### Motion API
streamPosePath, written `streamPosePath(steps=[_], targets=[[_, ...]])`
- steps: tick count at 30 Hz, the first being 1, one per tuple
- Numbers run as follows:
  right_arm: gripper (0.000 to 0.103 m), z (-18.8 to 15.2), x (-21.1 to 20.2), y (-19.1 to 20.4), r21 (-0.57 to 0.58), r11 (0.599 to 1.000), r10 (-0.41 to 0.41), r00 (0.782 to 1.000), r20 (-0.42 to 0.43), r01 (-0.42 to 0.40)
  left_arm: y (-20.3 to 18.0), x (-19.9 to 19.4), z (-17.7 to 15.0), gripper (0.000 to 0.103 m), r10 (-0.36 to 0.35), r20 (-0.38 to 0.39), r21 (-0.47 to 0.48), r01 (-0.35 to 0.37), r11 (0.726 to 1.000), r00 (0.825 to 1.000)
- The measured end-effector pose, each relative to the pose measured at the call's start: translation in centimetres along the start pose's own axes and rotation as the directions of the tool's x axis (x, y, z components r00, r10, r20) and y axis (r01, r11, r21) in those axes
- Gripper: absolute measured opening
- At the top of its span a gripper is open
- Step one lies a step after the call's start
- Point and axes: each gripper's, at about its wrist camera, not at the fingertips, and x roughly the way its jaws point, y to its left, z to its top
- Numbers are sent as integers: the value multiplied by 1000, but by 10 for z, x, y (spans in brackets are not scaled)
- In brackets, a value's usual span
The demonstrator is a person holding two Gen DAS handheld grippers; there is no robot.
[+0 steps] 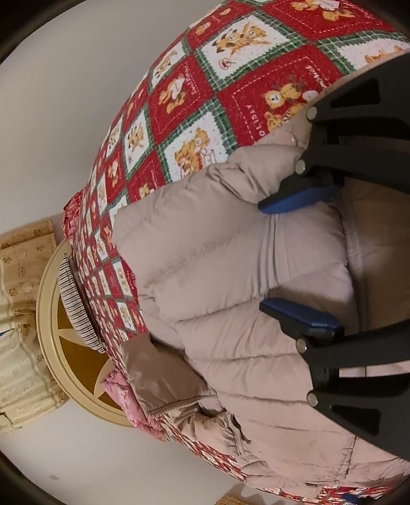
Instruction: Fold large clothes
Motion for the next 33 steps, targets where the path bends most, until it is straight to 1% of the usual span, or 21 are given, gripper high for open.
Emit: streamPosePath(steps=[1, 3, 5, 7, 9, 12, 14, 15, 16, 17, 18, 19, 20, 22, 24, 25, 26, 28, 29, 31, 33], targets=[[60, 0, 0, 0, -2, 1000, 0, 1000, -1, 0, 22, -3, 17, 102, 58, 40, -57, -55, 997, 998], [61, 0, 0, 1, -5, 1000, 1, 1000, -1, -1, 57, 1, 41, 102, 157, 55, -155, -147, 977, 986], [62, 0, 0, 1, -8, 1000, -1, 1000, -2, 1, 92, 16, 66, 102, 194, 33, -249, -180, 952, 980], [62, 0, 0, 2, -11, 1000, -3, 1000, -3, 3, 115, 40, 87, 102, 209, -13, -298, -203, 933, 978], [62, 0, 0, 3, -14, 1000, -7, 1000, -4, 7, 128, 62, 101, 102, 186, -40, -334, -188, 923, 982], [62, 1, 1, 2, -18, 1000, -9, 1000, -5, 9, 142, 86, 106, 102, 138, -29, -398, -138, 907, 990], [62, 1, 1, 2, -18, 1000, -10, 1000, -5, 10, 140, 85, 103, 102, 153, 44, -402, -123, 908, 987], [62, 1, 1, 2, -19, 1000, -10, 1000, -5, 10, 137, 86, 102, 101, 162, 55, -392, -128, 911, 985], [62, 1, 1, 2, -20, 1000, -11, 1000, -6, 11, 133, 88, 103, 94, 166, 59, -373, -133, 918, 984], [62, 1, 1, 3, -21, 1000, -13, 1000, -6, 13, 127, 91, 103, 66, 164, 62, -337, -134, 932, 984], [63, 1, 1, 2, -21, 1000, -13, 1000, -6, 13, 122, 96, 104, 47, 132, 57, -295, -110, 949, 990], [63, 1, 1, 2, -22, 1000, -13, 1000, -6, 13, 121, 104, 106, 19, 73, 37, -269, -61, 961, 997], [63, 1, 1, 2, -21, 1000, -12, 1000, -6, 12, 119, 109, 106, 10, 25, 17, -261, -19, 965, 1000], [63, 1, 1, 2, -20, 1000, -11, 1000, -6, 11, 108, 108, 106, 9, 3, 36, -227, 5, 974, 999], [63, 1, 1, 2, -20, 1000, -11, 1000, -6, 10, 82, 95, 107, 9, -5, 88, -123, 16, 992, 996], [63, 1, 1, 2, -19, 1000, -10, 1000, -6, 10, 66, 88, 107, 9, -21, 107, -67, 29, 997, 994], [63, 1, 1, 2, -17, 1000, -8, 1000, -5, 8, 38, 77, 106, 9, -54, 134, 25, 51, 998, 989], [63, 1, 1, 1, -16, 1000, -6, 1000, -5, 6, -3, 58, 100, 9, -114, 170, 164, 86, 983, 979], [63, 1, 1, 1, -15, 1000, -5, 1000, -4, 5, -36, 46, 92, 9, -172, 184, 273, 118, 955, 968], [63, 1, 1, 1, -14, 1000, -4, 1000, -4, 4, -83, 32, 75, 9, -250, 172, 417, 159, 895, 953], [63, 1, 1, 1, -13, 1000, -4, 1000, -4, 4, -141, 15, 37, 9, -332, 135, 596, 192, 780, 934]])
